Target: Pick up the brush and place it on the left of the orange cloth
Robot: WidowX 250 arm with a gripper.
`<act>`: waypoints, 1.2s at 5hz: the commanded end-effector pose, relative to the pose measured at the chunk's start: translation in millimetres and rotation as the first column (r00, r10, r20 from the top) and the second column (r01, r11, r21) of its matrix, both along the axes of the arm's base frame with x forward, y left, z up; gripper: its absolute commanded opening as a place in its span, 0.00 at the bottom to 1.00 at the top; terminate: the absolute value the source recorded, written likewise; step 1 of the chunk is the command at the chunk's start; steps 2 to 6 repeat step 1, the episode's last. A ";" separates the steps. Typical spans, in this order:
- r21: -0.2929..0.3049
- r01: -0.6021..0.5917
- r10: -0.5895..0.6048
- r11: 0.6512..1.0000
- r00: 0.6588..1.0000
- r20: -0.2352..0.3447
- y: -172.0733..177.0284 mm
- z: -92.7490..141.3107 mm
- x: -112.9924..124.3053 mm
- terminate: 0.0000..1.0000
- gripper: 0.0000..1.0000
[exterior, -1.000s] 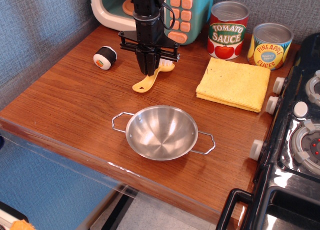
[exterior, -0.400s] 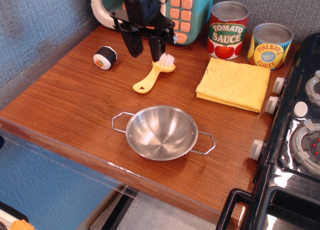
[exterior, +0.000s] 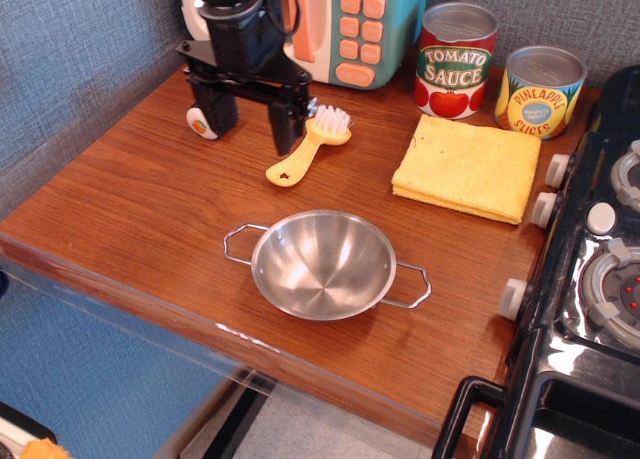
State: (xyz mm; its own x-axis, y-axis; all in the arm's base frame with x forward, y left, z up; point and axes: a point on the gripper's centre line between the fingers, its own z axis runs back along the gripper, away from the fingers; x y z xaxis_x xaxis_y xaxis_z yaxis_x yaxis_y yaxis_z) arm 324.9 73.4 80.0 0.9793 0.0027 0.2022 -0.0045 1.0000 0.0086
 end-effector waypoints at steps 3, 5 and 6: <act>0.011 -0.004 0.003 1.000 0.999 0.040 4.7 15.7 -5.8 1.00 1.00; 0.011 -0.004 0.003 1.000 0.999 0.040 4.7 15.7 -5.8 1.00 1.00; 0.011 -0.004 0.003 1.000 0.999 0.040 4.7 15.7 -5.8 1.00 1.00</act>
